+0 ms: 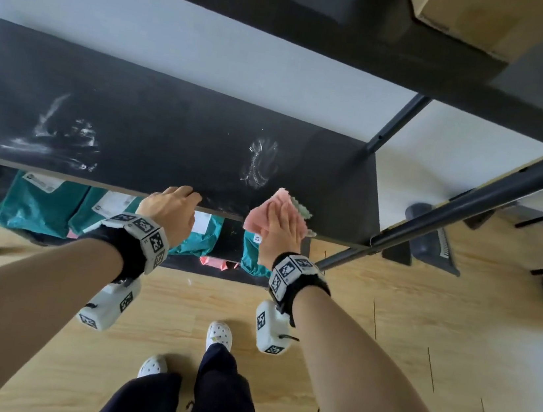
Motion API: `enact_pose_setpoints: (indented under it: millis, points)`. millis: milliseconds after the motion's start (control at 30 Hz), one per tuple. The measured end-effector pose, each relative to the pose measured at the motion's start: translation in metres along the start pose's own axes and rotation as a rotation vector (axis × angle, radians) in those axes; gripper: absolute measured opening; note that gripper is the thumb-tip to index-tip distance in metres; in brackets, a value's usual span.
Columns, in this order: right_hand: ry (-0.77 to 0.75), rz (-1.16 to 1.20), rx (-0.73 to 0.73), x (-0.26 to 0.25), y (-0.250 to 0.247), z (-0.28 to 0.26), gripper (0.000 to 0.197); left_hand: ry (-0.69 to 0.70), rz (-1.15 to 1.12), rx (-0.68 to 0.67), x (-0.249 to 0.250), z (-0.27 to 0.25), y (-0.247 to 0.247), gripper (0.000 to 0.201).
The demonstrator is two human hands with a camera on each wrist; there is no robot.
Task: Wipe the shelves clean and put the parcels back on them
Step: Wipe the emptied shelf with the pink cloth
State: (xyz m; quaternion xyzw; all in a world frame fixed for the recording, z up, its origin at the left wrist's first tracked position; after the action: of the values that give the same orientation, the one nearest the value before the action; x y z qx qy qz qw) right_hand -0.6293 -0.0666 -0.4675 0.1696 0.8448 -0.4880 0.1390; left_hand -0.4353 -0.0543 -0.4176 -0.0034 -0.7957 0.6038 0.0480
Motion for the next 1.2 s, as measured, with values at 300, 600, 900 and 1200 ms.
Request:
enact_pose_setpoints:
  millis: [300, 600, 900, 1200]
  points:
    - [-0.141, -0.059, -0.143, -0.077, 0.008, 0.062, 0.090, -0.096, 0.008, -0.009, -0.017, 0.015, -0.014, 0.035]
    - [-0.164, -0.111, -0.076, -0.075, -0.044, 0.142, 0.090, -0.124, 0.077, -0.050, -0.005, 0.049, -0.010, 0.032]
    - [0.011, -0.059, 0.050, 0.018, -0.095, 0.130, 0.076, -0.118, 0.056, -0.029, 0.003, 0.053, -0.015, 0.030]
    - [0.011, -0.051, -0.042, -0.012, -0.038, 0.076, 0.063, -0.078, 0.090, -0.048, 0.006, 0.053, -0.028, 0.031]
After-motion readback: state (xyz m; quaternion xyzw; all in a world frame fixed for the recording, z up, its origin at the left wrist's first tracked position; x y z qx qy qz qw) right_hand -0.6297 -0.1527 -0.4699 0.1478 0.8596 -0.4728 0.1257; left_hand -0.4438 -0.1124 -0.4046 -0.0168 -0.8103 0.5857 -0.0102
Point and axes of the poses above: each hand's wrist, its own z-axis towards the middle knuckle, its own y-axis out of the palm, x = y × z, the point moved 7 cm from there along z, towards the middle knuckle, and after that the axes turned 10 degrees about z, right-handed, at the moved point
